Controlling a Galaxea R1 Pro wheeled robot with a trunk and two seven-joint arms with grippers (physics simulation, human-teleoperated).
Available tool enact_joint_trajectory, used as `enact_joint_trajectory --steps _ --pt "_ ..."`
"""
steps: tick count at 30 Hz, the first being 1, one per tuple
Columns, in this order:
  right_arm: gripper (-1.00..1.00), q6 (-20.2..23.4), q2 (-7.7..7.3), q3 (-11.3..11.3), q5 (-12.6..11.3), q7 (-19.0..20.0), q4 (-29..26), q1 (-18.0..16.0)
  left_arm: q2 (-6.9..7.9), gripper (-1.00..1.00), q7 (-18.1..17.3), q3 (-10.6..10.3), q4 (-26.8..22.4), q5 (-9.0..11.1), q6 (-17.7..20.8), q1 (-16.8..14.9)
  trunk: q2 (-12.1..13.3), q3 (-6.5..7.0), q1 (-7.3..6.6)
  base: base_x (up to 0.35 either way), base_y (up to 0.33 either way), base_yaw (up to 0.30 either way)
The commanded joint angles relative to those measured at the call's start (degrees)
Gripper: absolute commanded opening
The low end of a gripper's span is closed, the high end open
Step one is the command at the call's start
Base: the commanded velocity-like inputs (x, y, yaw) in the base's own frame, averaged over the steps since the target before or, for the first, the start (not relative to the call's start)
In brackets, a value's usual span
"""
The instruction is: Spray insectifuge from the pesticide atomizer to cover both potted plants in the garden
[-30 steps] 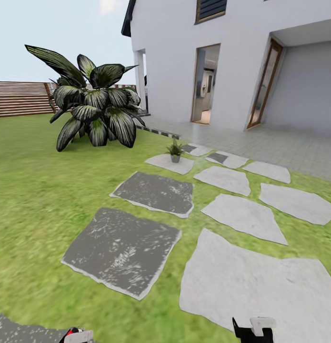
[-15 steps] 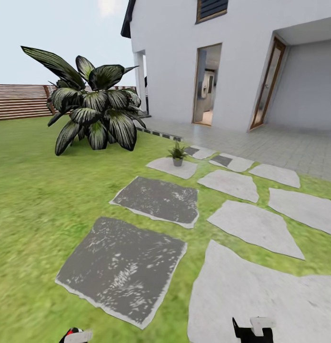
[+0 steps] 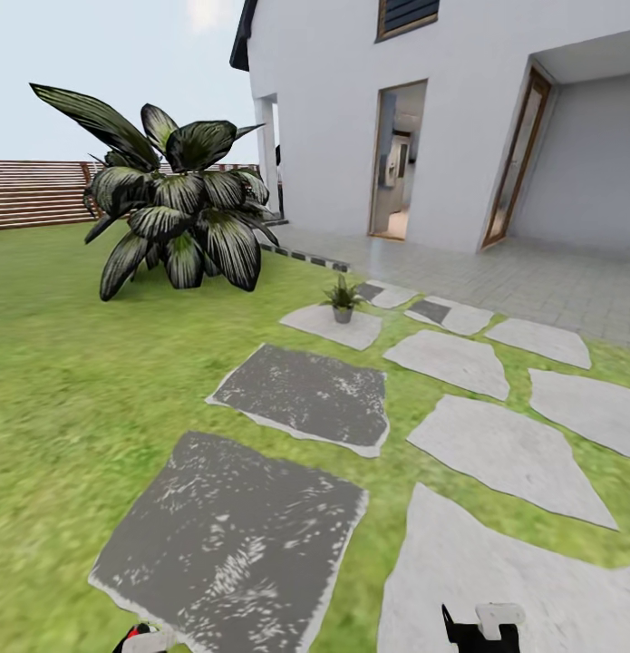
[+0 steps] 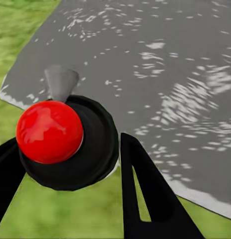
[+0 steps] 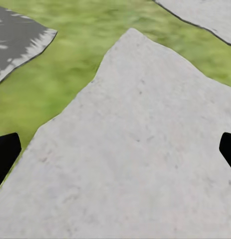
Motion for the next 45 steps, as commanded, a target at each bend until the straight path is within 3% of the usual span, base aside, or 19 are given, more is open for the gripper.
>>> enact_joint_trajectory --steps 1,45 --pt "1.00 -0.2 -0.01 0.0 0.0 0.0 0.1 0.0 -0.01 -1.00 -0.1 0.1 0.0 0.1 -0.2 0.0 0.0 -0.05 0.02 0.339 0.085 0.000" --pt "1.00 -0.2 -0.01 0.0 0.0 0.0 0.1 0.0 -0.01 -1.00 -0.1 0.1 0.0 0.0 -0.2 0.0 0.0 -0.05 0.02 0.339 0.085 0.000"
